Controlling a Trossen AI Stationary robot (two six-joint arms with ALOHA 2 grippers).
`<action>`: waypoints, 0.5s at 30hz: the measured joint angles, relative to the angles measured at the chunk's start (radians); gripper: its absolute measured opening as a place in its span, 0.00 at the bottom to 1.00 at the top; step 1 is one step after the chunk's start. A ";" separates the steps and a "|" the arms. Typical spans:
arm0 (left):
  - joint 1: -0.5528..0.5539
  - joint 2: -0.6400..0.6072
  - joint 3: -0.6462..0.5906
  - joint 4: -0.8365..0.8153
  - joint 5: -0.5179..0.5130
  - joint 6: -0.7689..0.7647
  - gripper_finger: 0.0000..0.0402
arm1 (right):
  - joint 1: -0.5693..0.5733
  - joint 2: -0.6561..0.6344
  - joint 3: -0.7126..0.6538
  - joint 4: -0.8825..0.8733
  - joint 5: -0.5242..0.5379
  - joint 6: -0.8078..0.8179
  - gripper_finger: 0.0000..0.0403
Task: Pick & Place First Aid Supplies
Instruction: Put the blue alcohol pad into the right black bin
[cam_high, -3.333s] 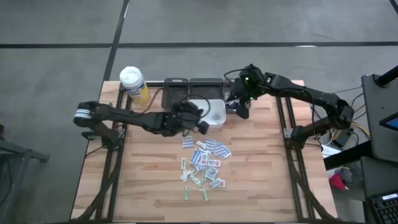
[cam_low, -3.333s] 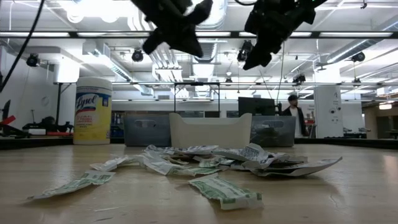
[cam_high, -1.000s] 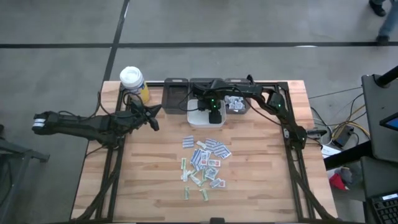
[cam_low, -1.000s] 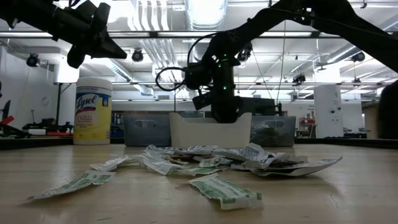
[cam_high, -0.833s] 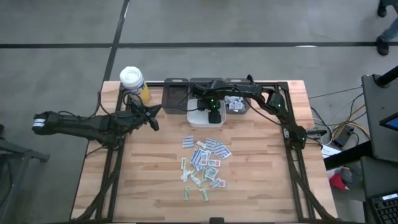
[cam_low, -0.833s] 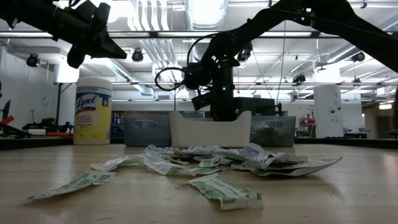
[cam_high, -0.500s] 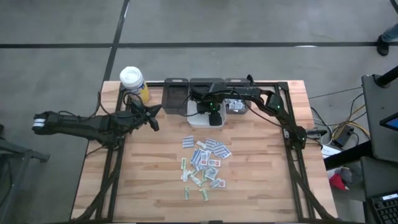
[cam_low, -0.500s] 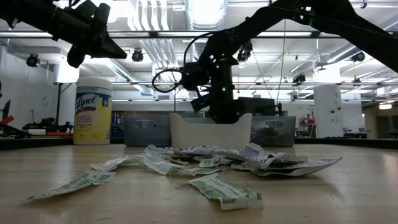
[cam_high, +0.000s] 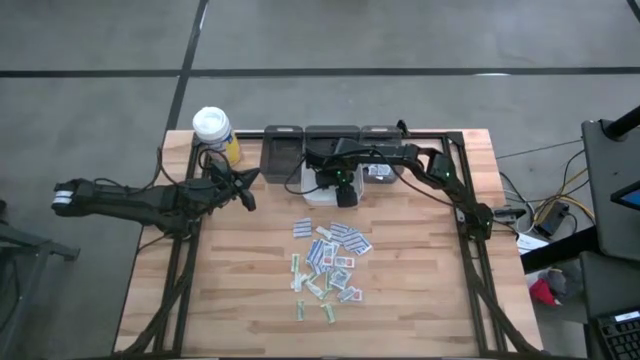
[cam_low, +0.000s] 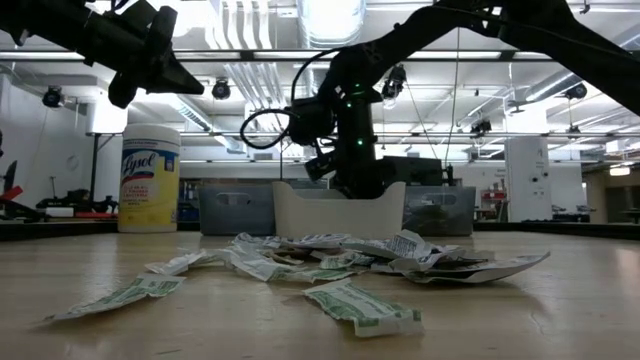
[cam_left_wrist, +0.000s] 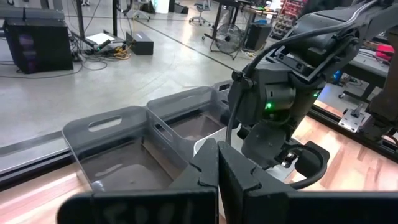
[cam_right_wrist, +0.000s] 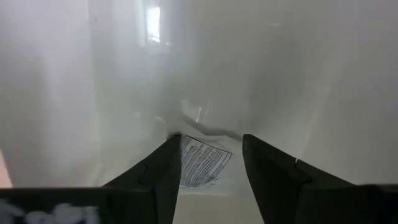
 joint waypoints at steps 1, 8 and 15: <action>0.000 0.000 0.000 0.000 0.000 0.003 0.00 | 0.000 -0.001 -0.003 0.003 0.000 -0.003 0.41; 0.000 0.000 0.000 0.000 0.000 0.010 0.00 | 0.000 -0.007 -0.046 0.018 0.004 -0.008 0.33; 0.000 0.000 0.000 -0.001 0.000 0.014 0.00 | 0.000 -0.007 -0.048 0.033 0.003 -0.003 0.18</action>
